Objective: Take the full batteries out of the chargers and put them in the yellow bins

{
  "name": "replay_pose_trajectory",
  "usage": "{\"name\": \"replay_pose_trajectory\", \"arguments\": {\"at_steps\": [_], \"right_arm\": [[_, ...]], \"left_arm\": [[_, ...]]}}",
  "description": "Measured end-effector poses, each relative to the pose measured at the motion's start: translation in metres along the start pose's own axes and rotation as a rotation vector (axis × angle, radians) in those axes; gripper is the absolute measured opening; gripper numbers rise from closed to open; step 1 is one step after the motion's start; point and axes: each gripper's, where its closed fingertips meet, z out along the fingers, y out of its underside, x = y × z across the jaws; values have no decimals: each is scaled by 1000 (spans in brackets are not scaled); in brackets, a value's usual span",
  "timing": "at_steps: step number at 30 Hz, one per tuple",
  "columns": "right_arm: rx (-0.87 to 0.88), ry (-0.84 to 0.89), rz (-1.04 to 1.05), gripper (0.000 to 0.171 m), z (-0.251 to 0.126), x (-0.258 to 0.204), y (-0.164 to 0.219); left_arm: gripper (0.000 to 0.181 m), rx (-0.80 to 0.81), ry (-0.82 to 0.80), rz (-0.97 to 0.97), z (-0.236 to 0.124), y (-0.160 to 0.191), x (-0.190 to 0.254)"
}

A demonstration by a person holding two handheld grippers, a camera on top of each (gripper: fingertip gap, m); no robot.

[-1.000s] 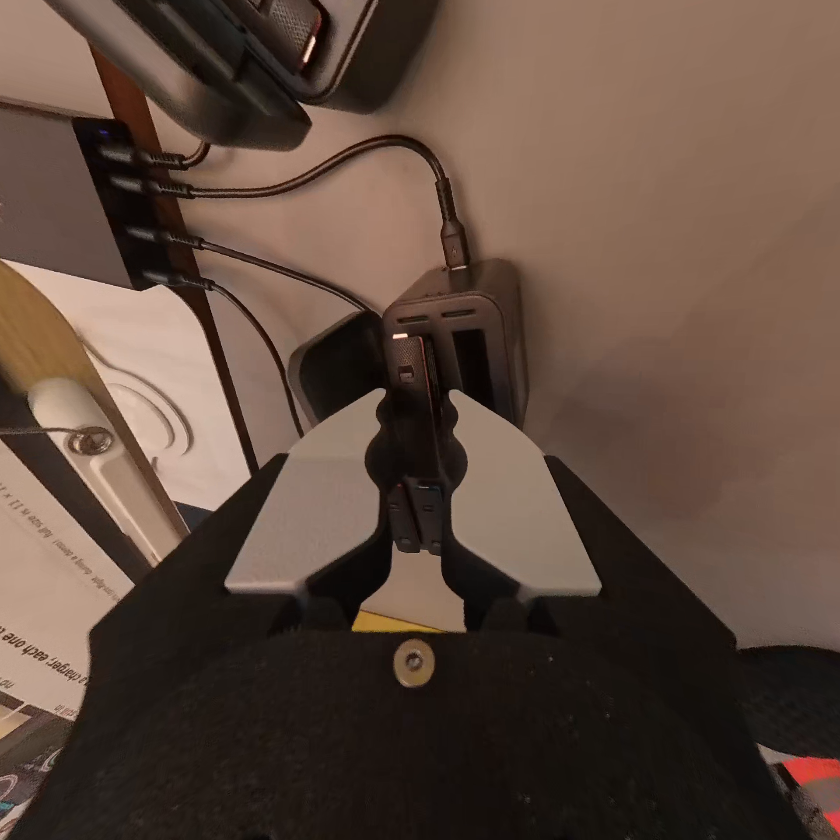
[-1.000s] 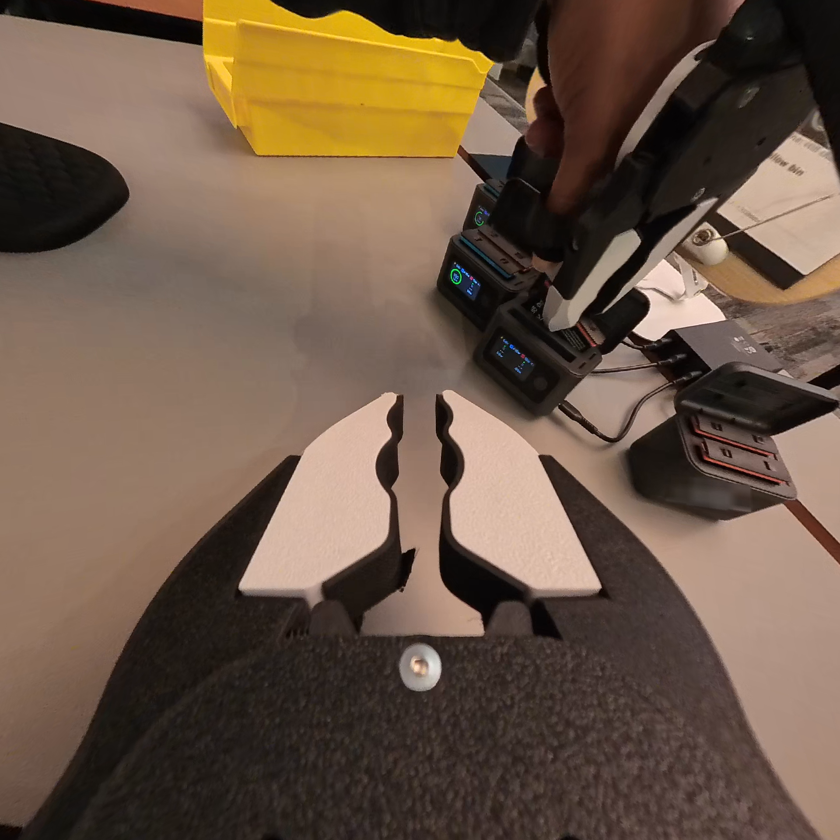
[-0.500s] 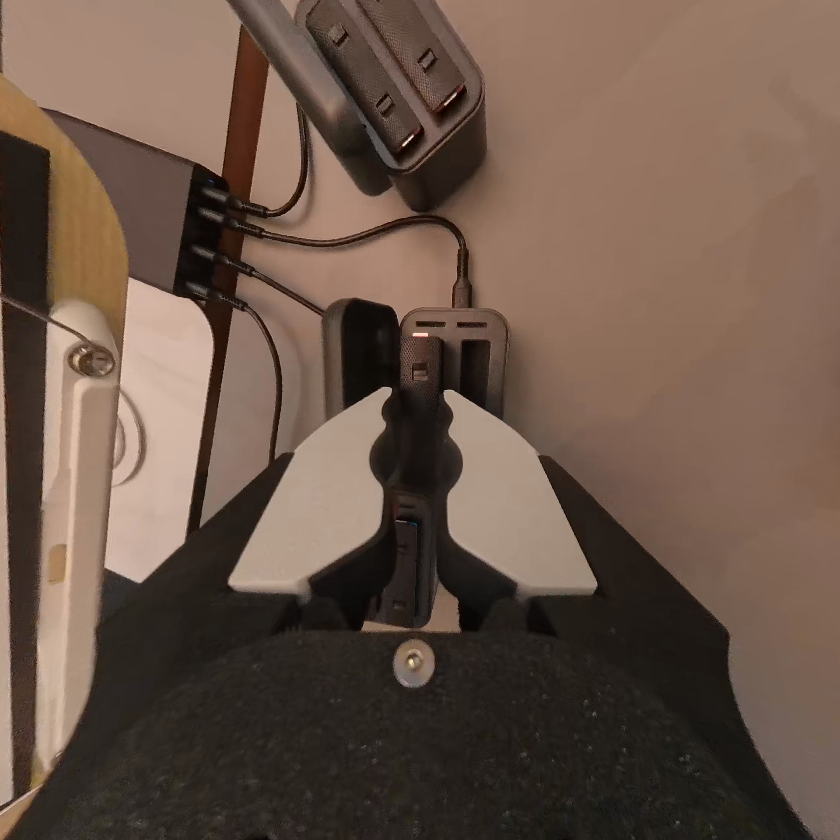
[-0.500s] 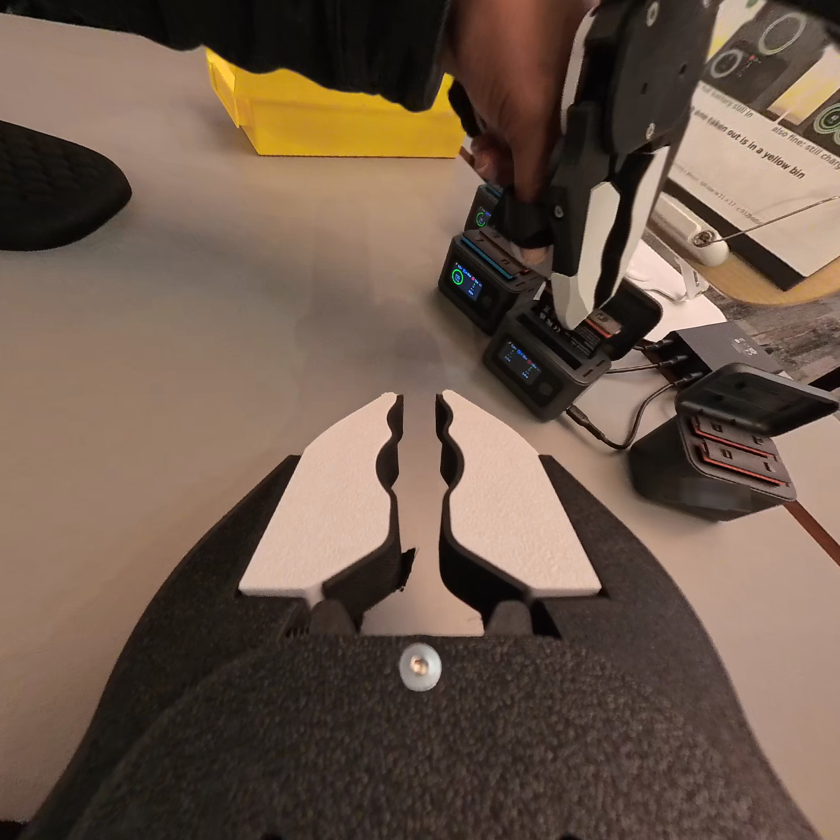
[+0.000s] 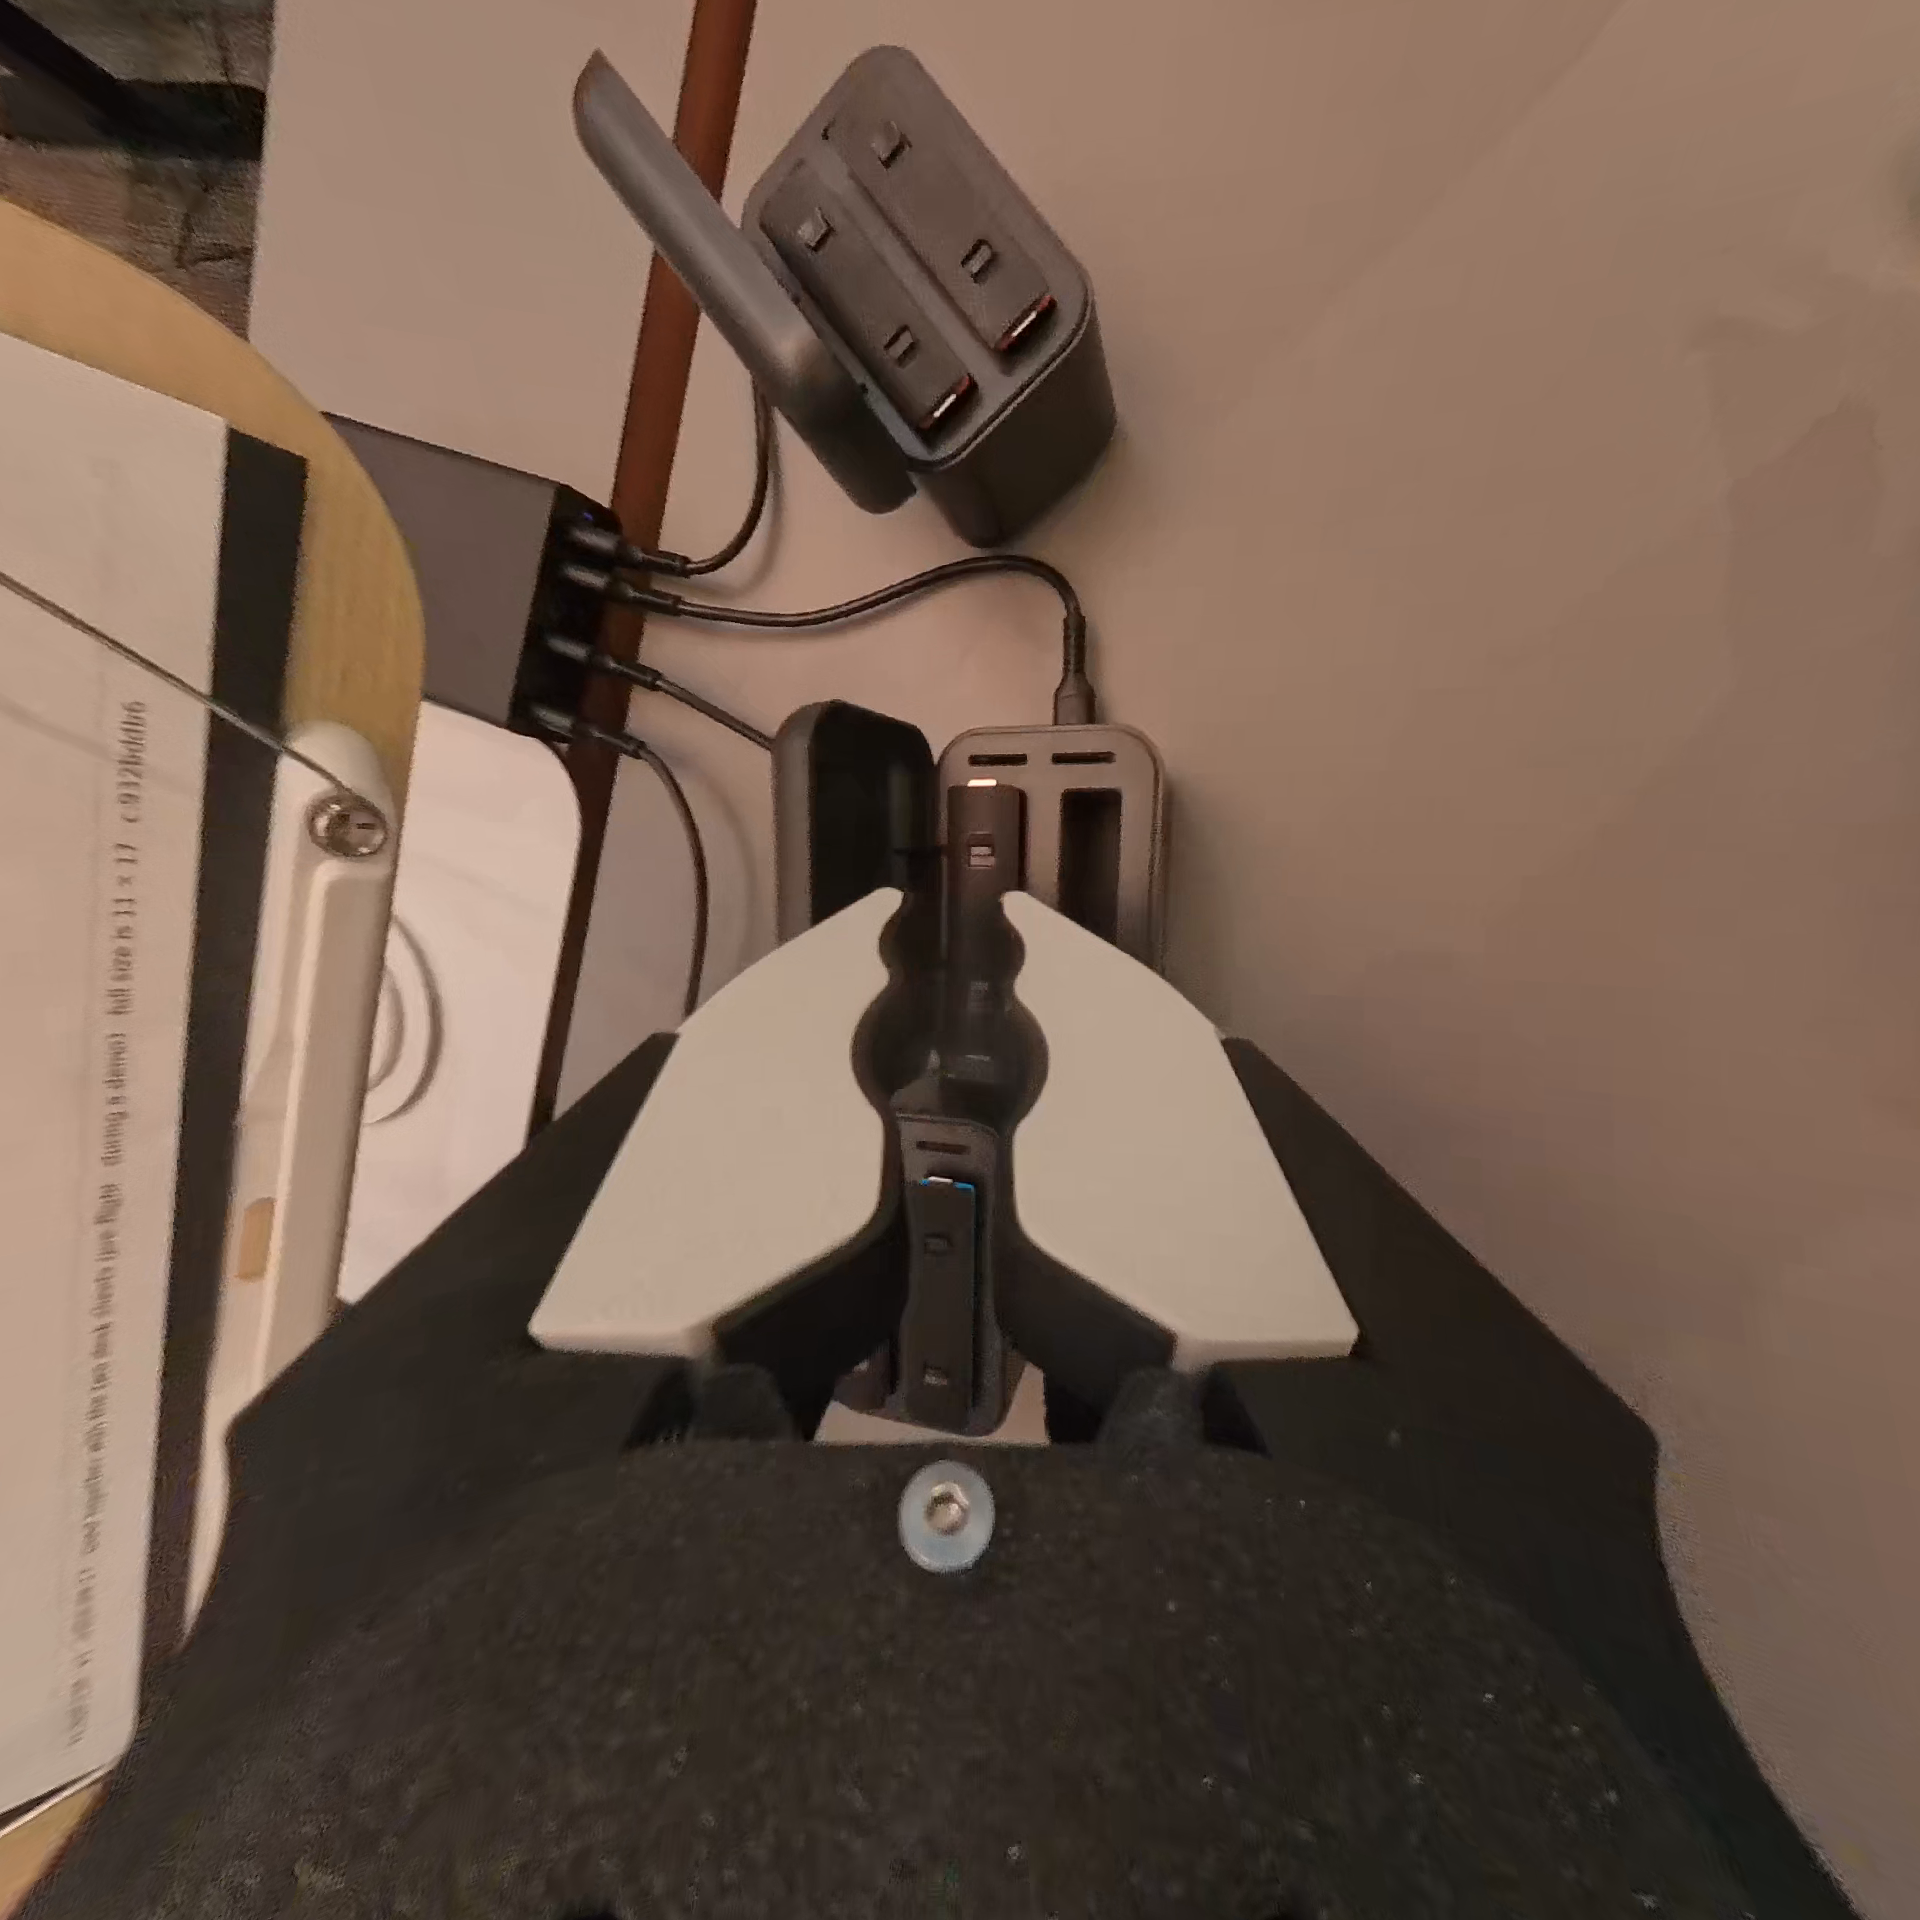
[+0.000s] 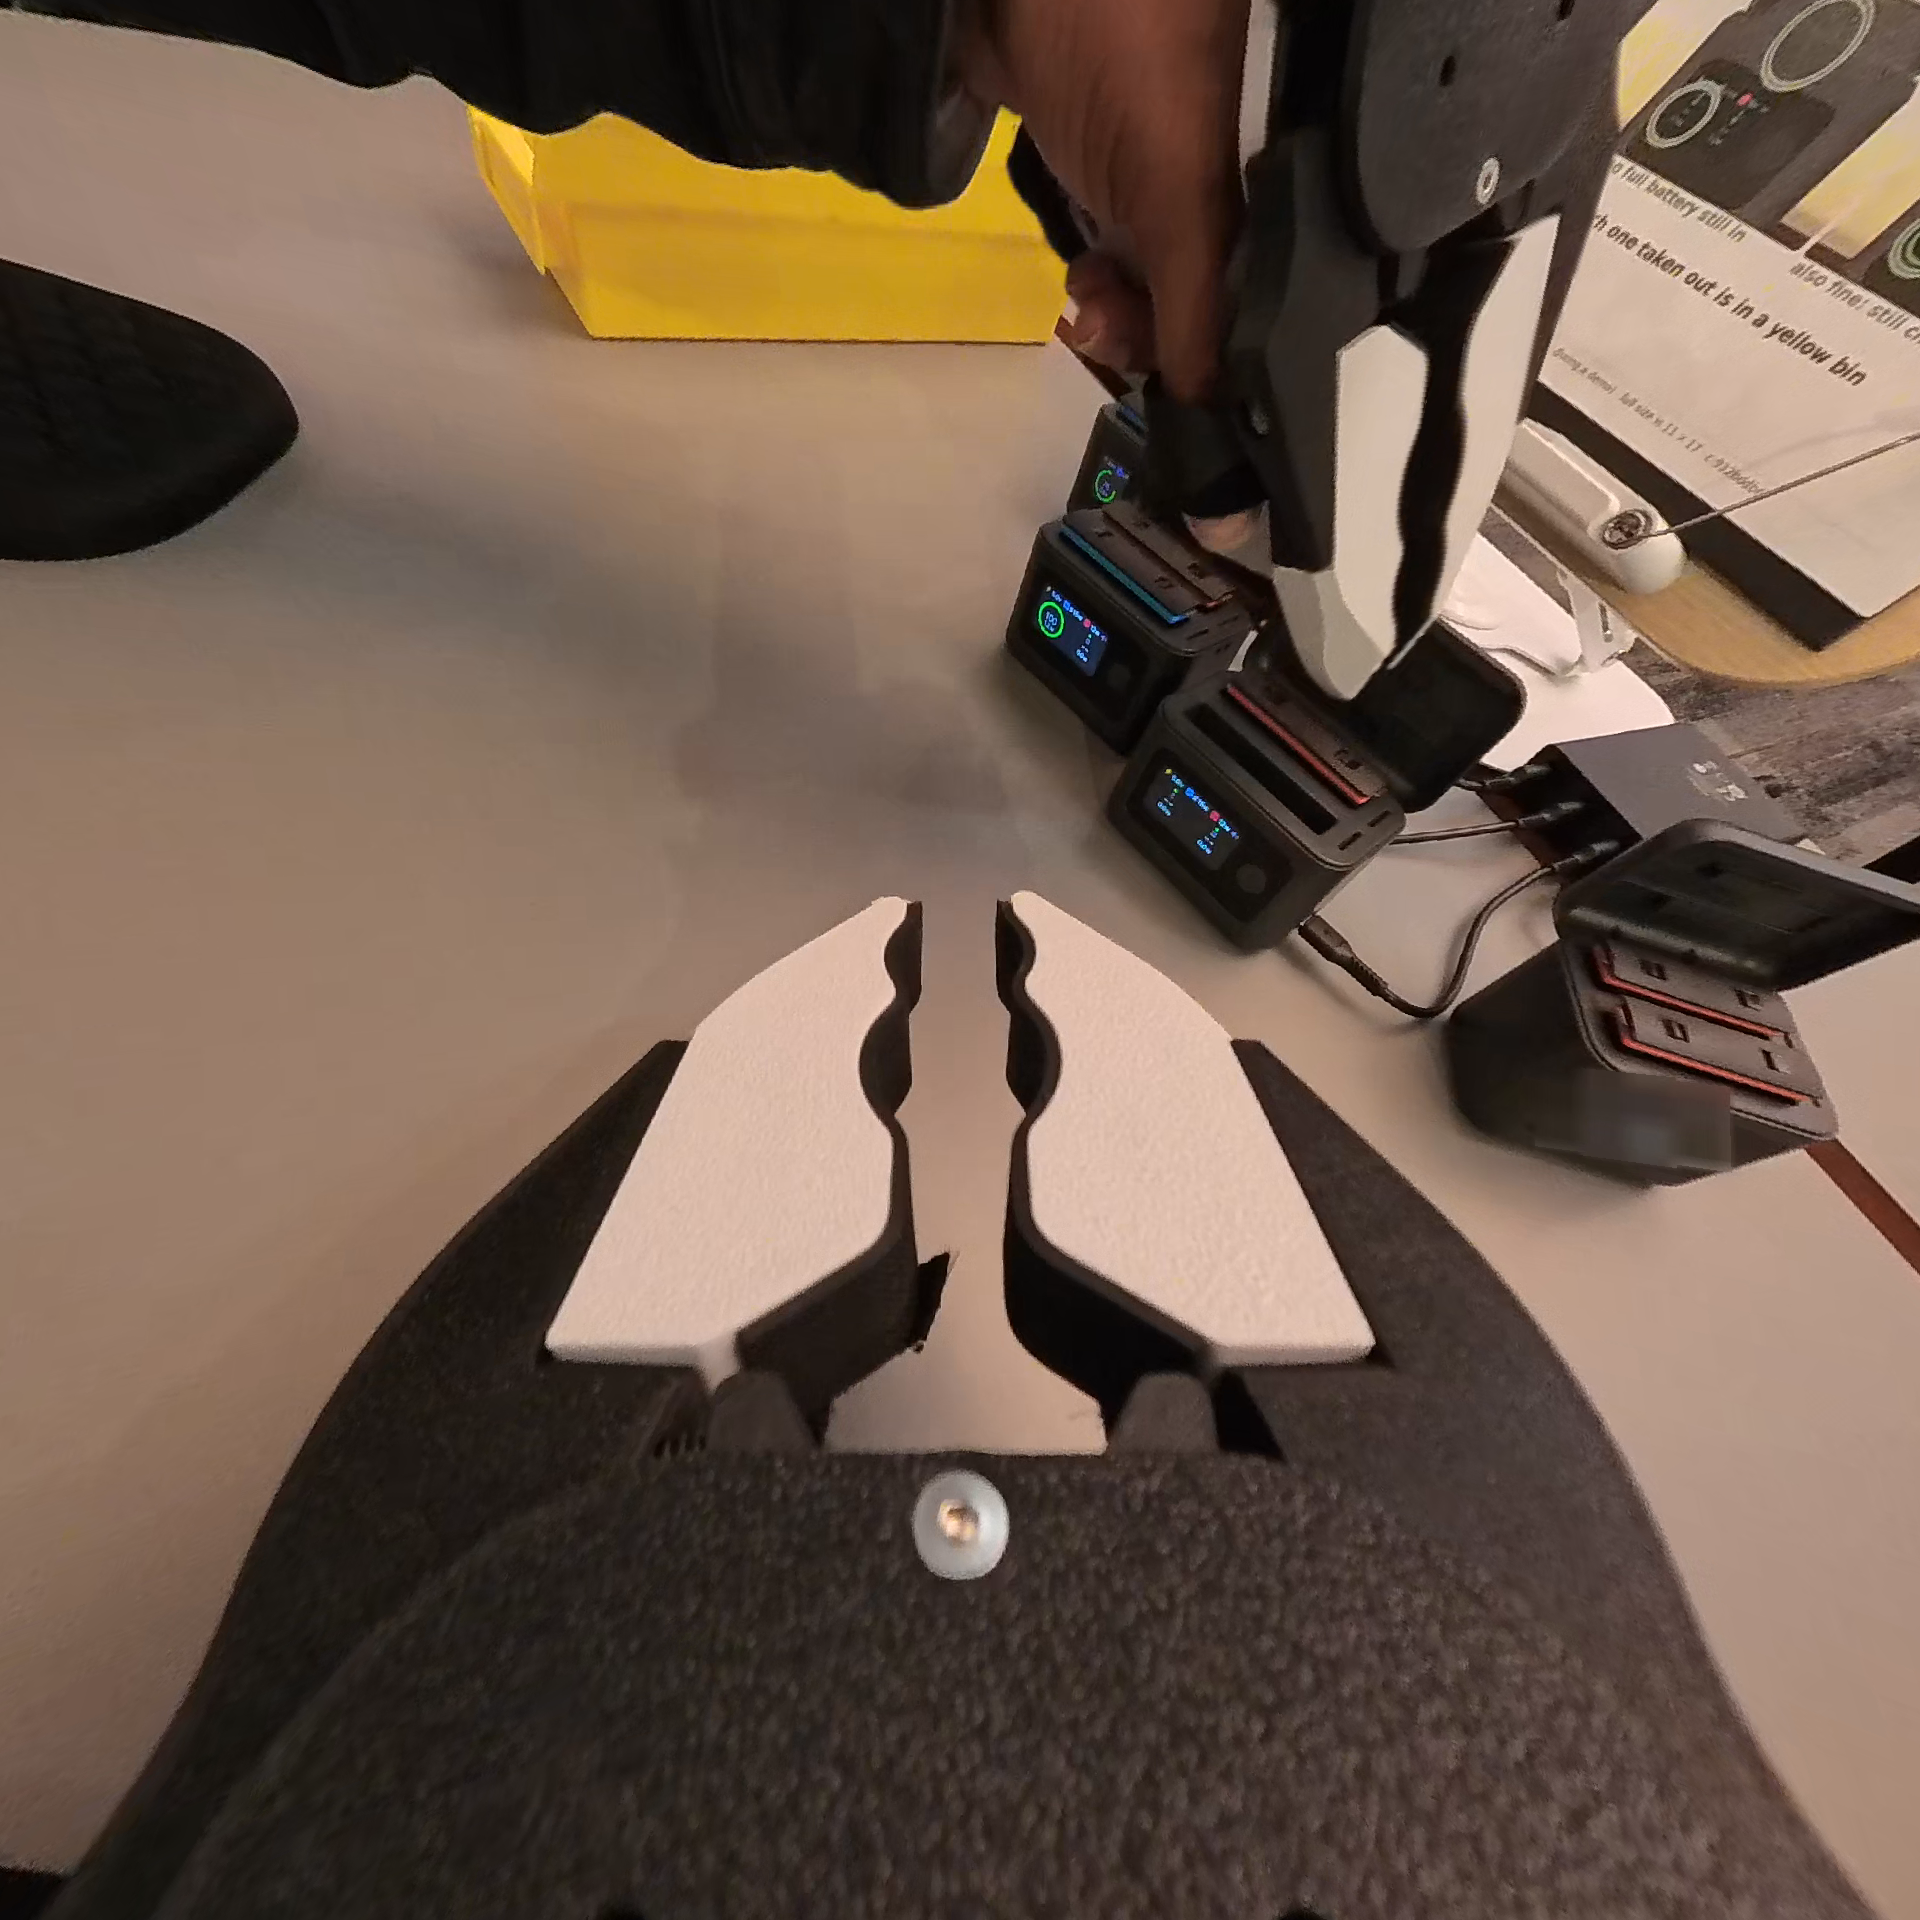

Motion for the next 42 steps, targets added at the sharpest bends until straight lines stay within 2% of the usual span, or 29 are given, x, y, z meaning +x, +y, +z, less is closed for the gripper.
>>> {"name": "replay_pose_trajectory", "arguments": {"at_steps": [4,11,21,31,33,37,42], "right_arm": [[3,3,-1,13,-1,0,-1],[0,2,-1,13,-1,0,0],[-4,-1,-3,13,1,-1,0],[-9,24,4,13,0,3,1],[-11,36,5,13,-1,6,2],[-7,49,13,13,-2,9,2],[-22,52,10,13,-1,9,6]], "left_arm": [[0,-45,-65,15,10,7,-5],[0,-92,-60,32,17,13,-3],[1,-197,-253,338,16,13,-4],[1,-226,-385,479,16,12,-5],[1,-193,-381,484,15,11,-5],[0,-9,-390,318,1,5,-11],[0,328,-307,-17,-71,-2,-16]]}}
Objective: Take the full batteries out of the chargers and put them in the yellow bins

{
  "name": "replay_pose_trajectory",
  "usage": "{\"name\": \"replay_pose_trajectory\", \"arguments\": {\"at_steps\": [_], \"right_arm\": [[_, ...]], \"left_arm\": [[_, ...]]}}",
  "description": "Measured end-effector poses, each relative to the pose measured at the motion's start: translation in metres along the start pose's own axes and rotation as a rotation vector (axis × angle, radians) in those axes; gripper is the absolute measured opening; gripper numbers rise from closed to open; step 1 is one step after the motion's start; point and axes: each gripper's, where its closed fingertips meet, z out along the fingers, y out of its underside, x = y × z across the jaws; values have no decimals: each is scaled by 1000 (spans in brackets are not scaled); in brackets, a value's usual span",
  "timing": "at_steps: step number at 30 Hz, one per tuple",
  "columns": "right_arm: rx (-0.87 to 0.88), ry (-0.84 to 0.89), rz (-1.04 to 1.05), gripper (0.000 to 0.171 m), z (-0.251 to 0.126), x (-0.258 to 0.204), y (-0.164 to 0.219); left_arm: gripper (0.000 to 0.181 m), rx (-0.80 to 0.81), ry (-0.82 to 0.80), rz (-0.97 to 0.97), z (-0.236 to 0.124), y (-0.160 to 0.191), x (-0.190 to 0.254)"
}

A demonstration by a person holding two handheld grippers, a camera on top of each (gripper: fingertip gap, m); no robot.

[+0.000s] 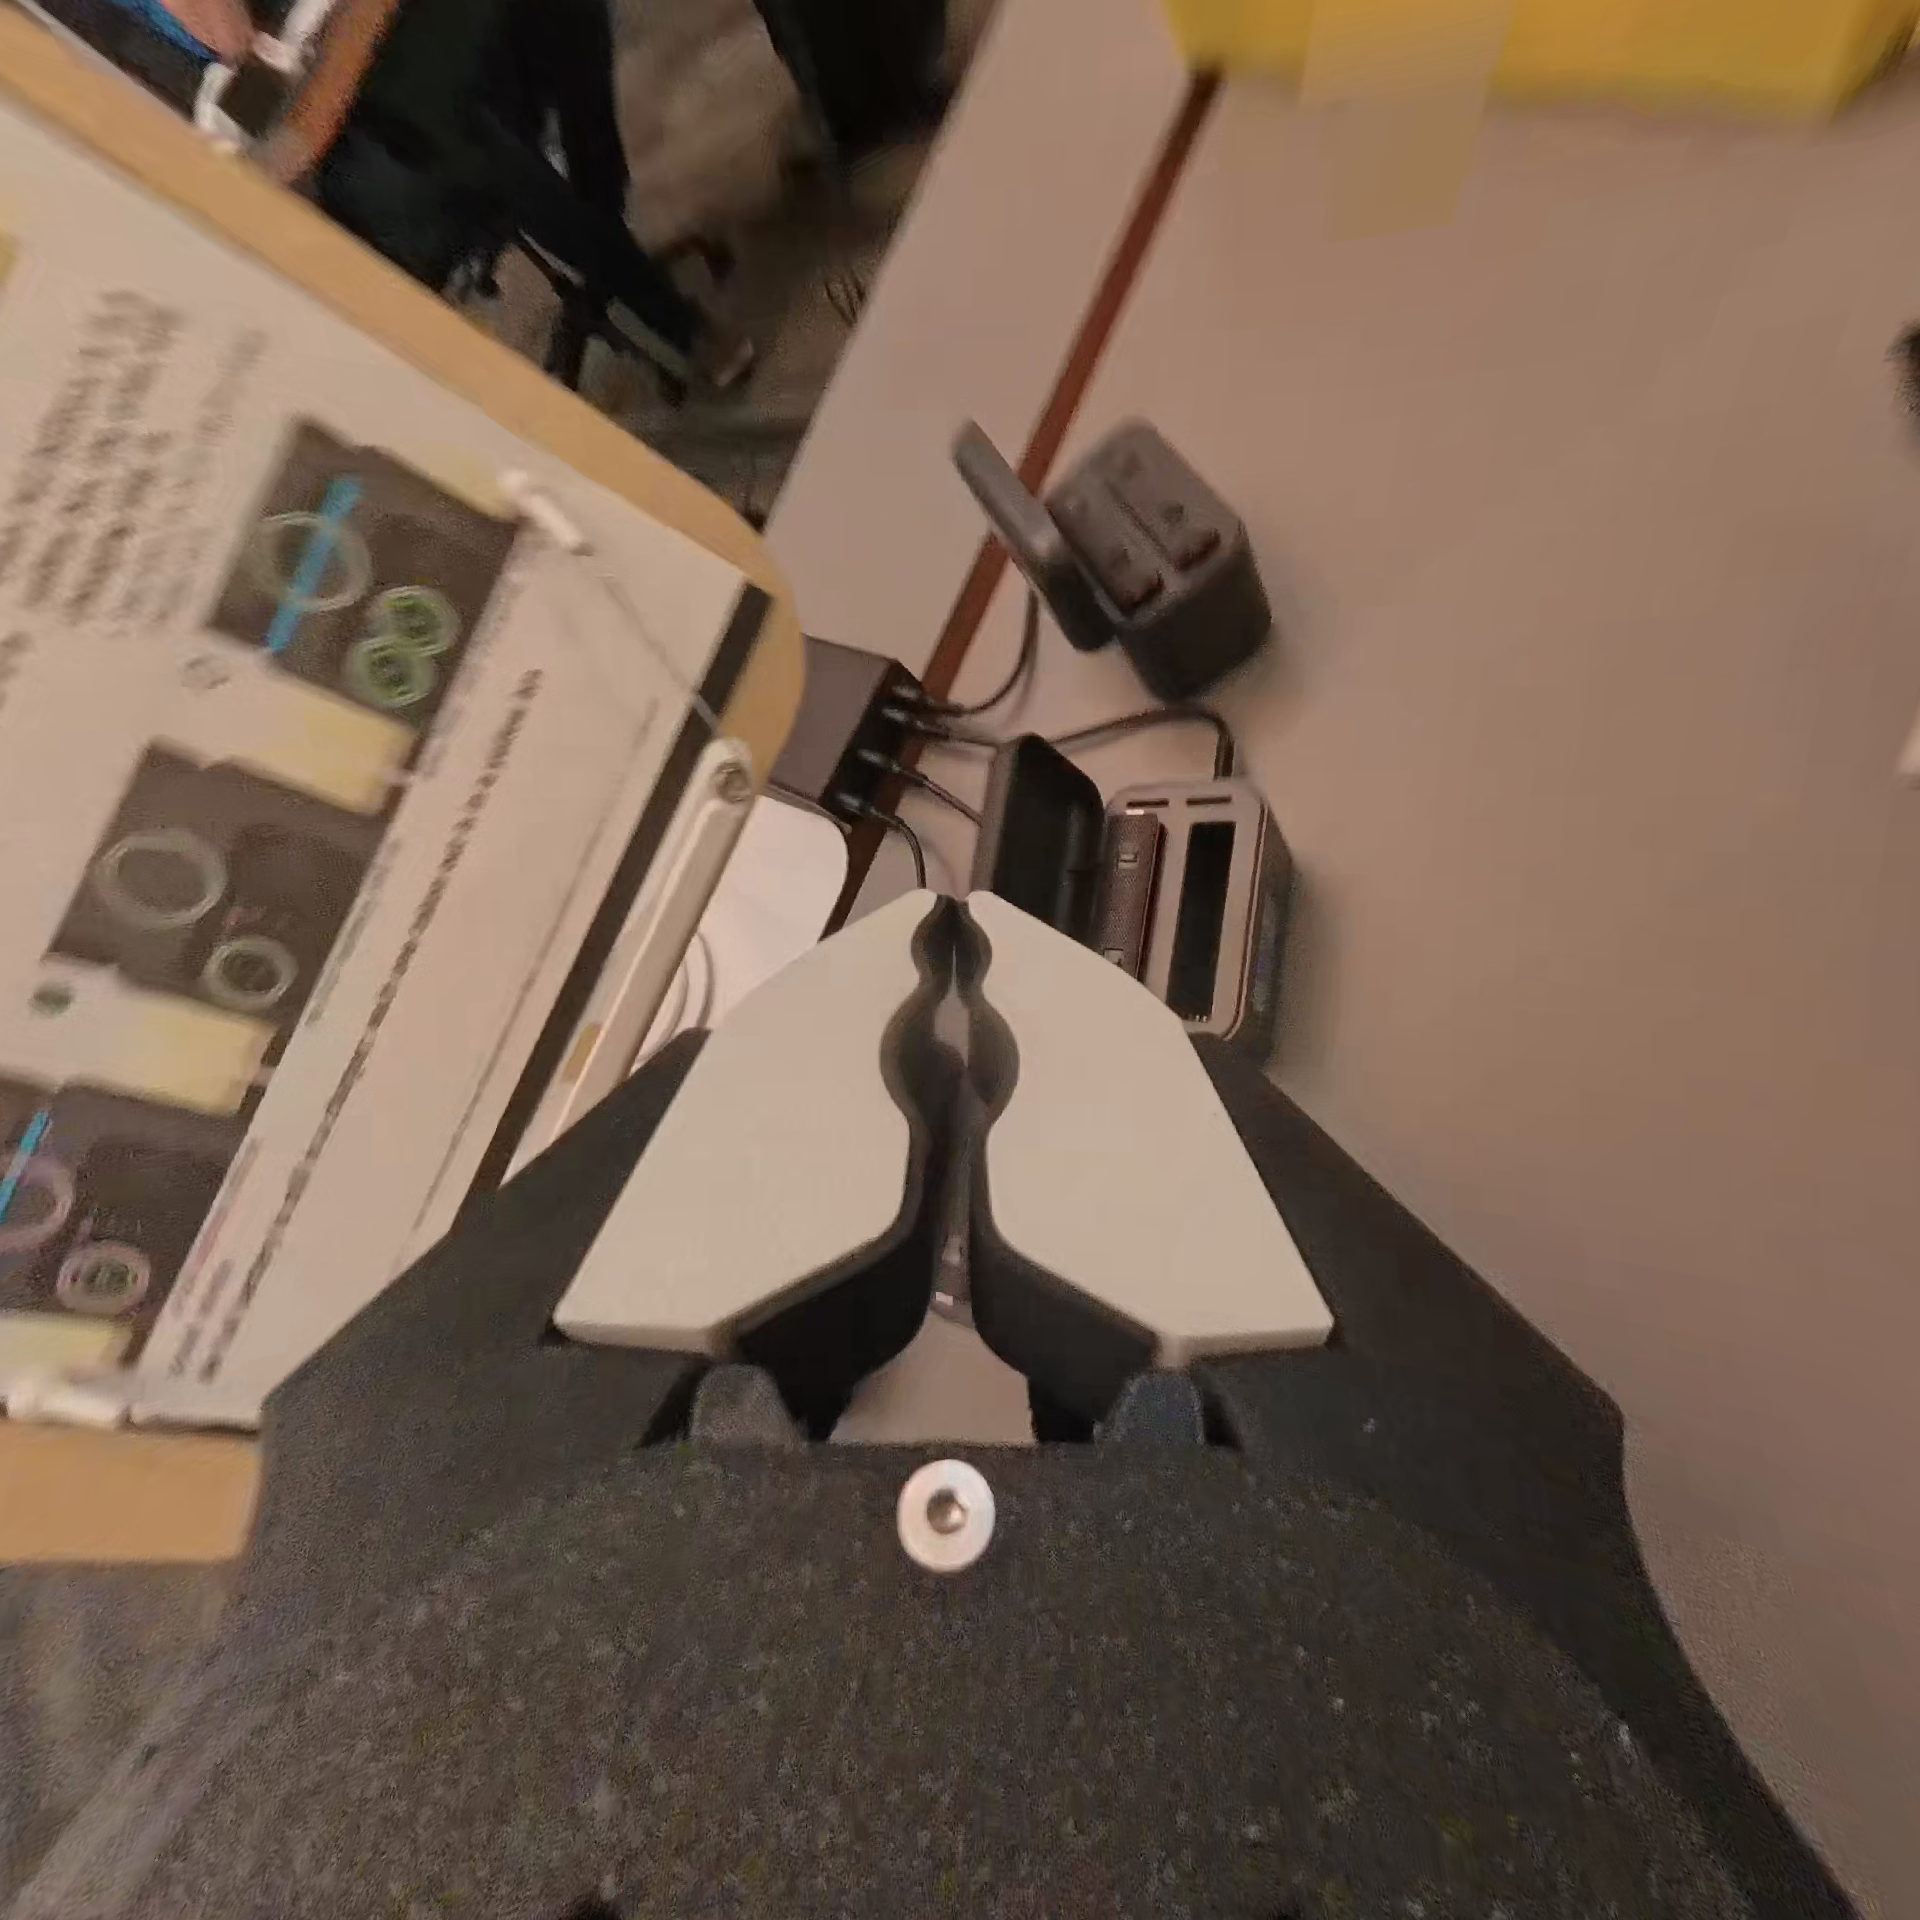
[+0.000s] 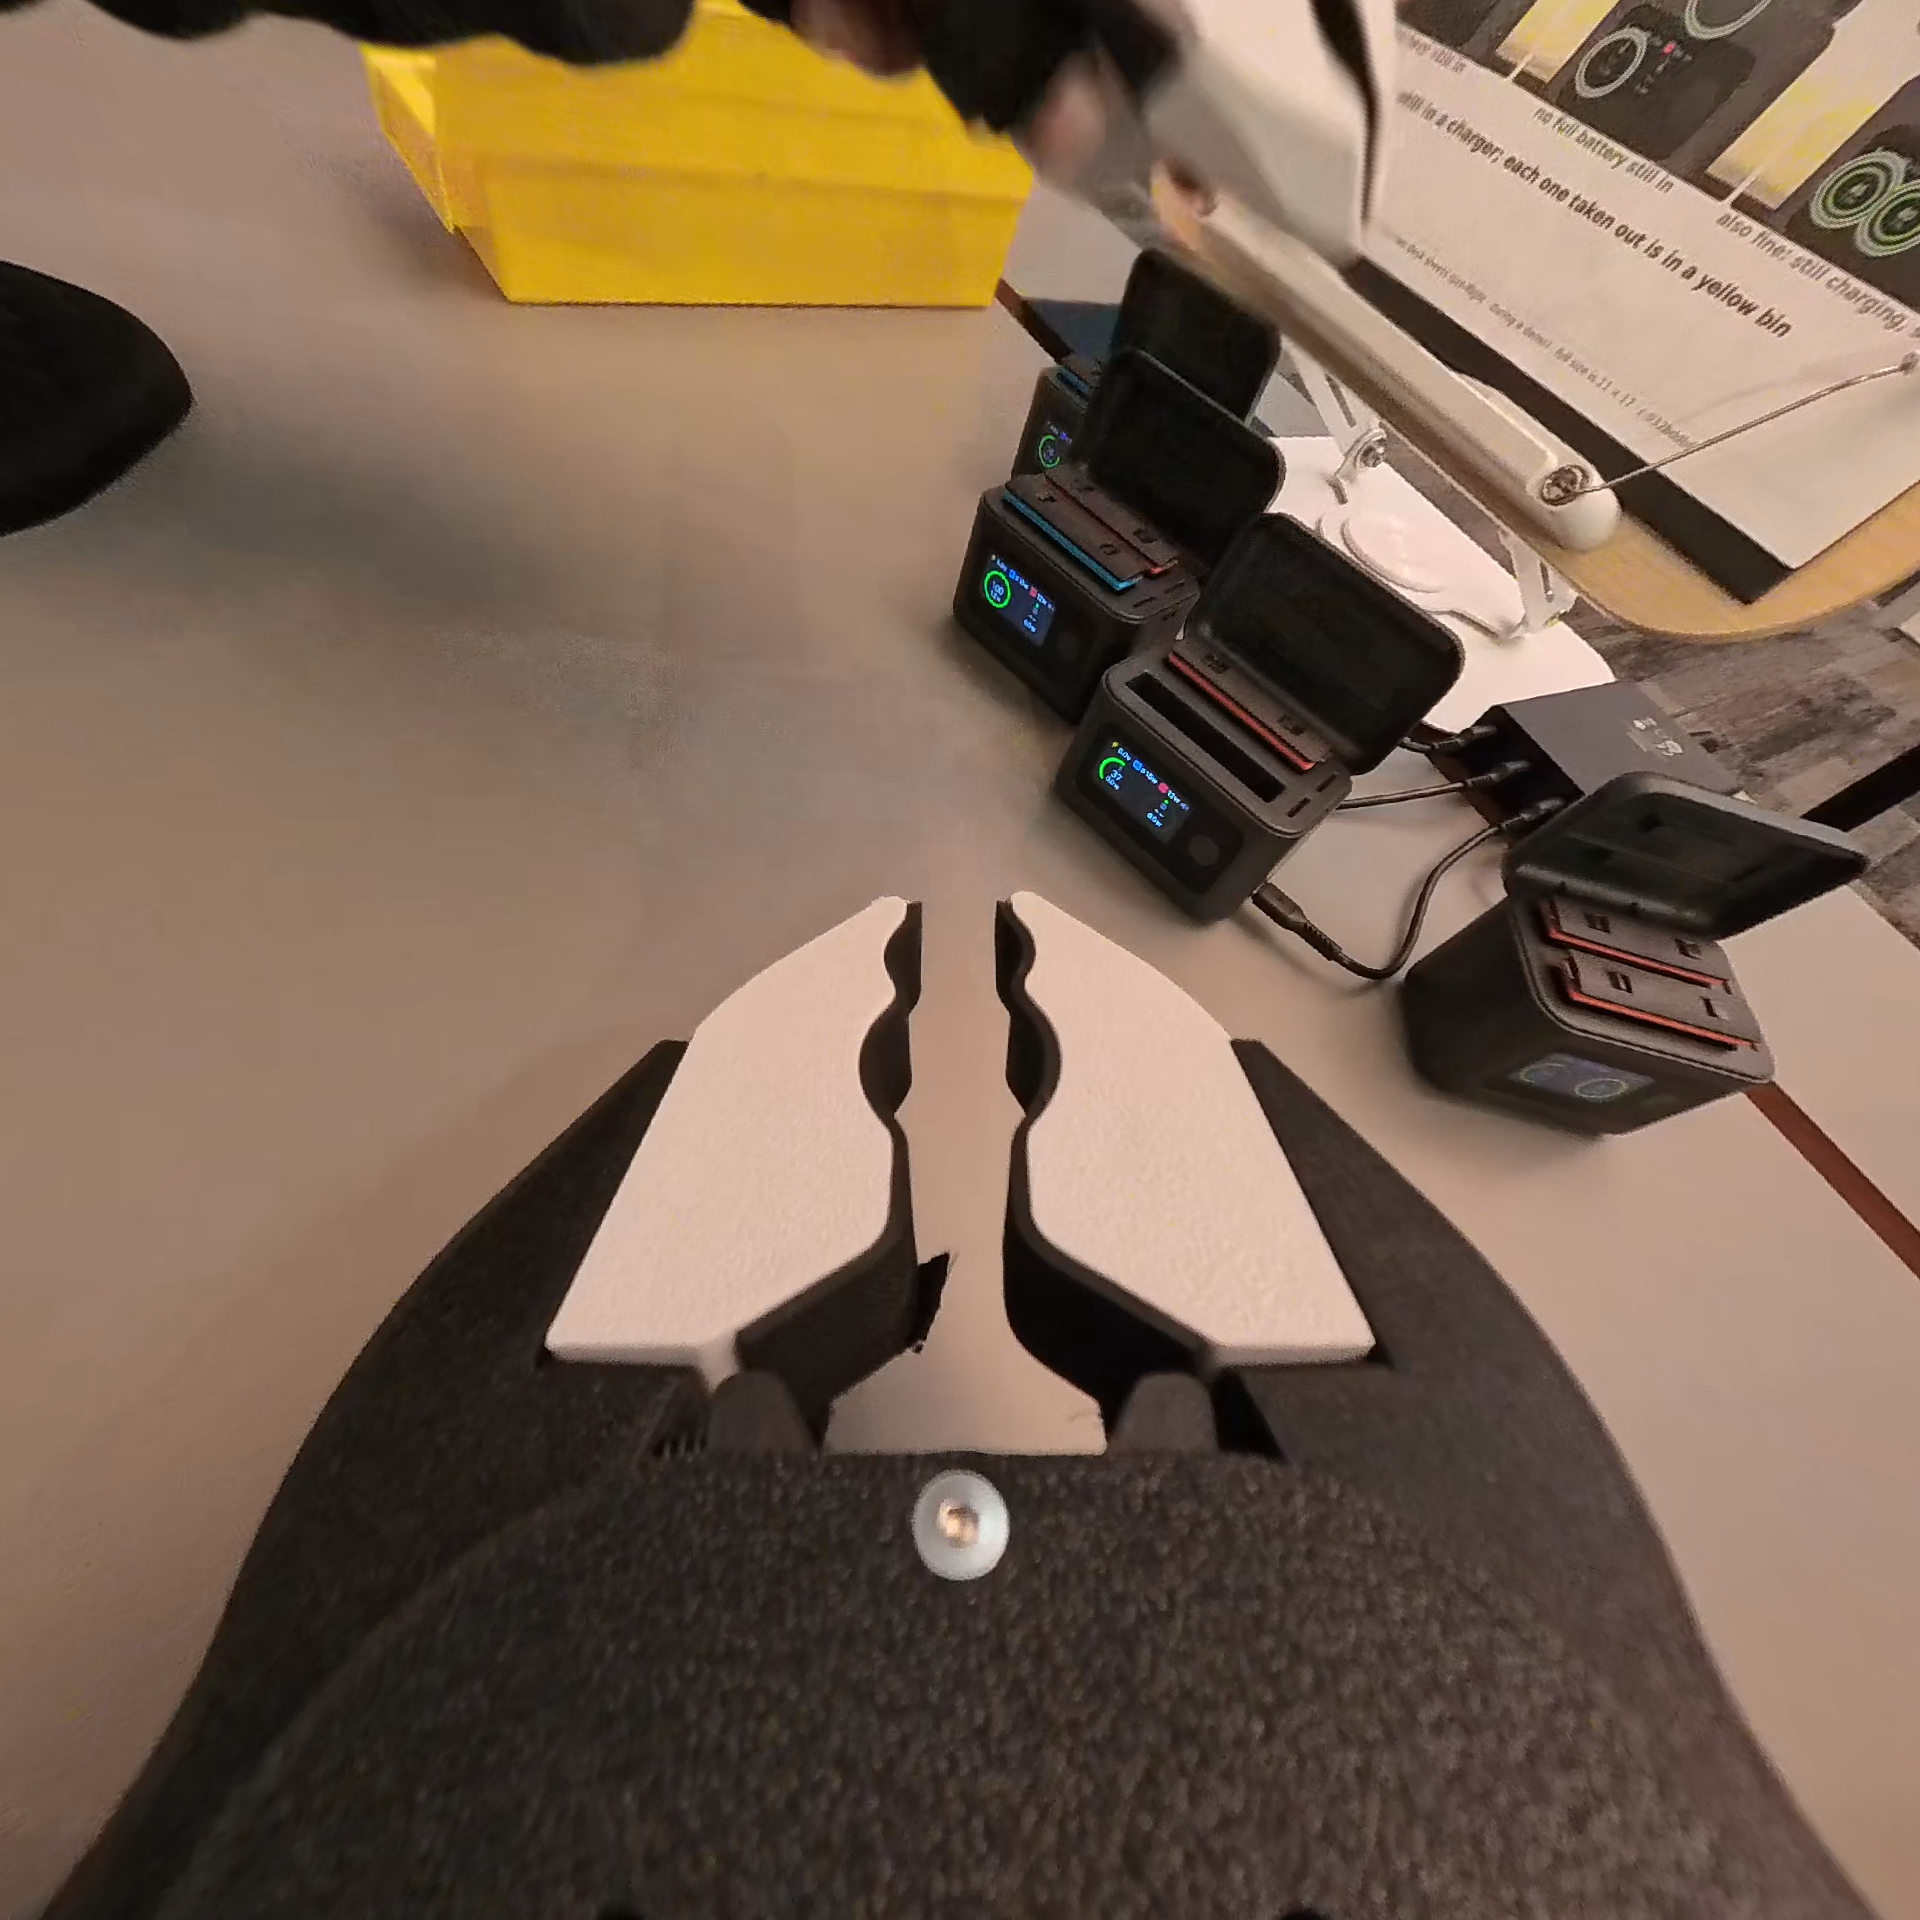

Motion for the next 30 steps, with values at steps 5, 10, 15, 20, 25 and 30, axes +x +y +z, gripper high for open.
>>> {"name": "replay_pose_trajectory", "arguments": {"at_steps": [5,10,15,20,25,30], "right_arm": [[5,6,7,13,-1,1,0],[2,-7,23,13,2,-1,2],[-17,-22,44,13,8,-4,9],[-53,-25,62,13,14,-5,20],[-81,-25,88,13,19,-5,29],[-95,-26,108,13,22,-5,34]], "left_arm": [[11,145,-42,-244,-91,18,-51],[22,81,-182,-325,-174,89,-111],[26,-161,-152,-214,-211,183,-126],[21,-392,35,-78,-215,260,-89],[19,-547,261,94,-215,297,-37],[23,-674,336,197,-210,323,-27]]}}
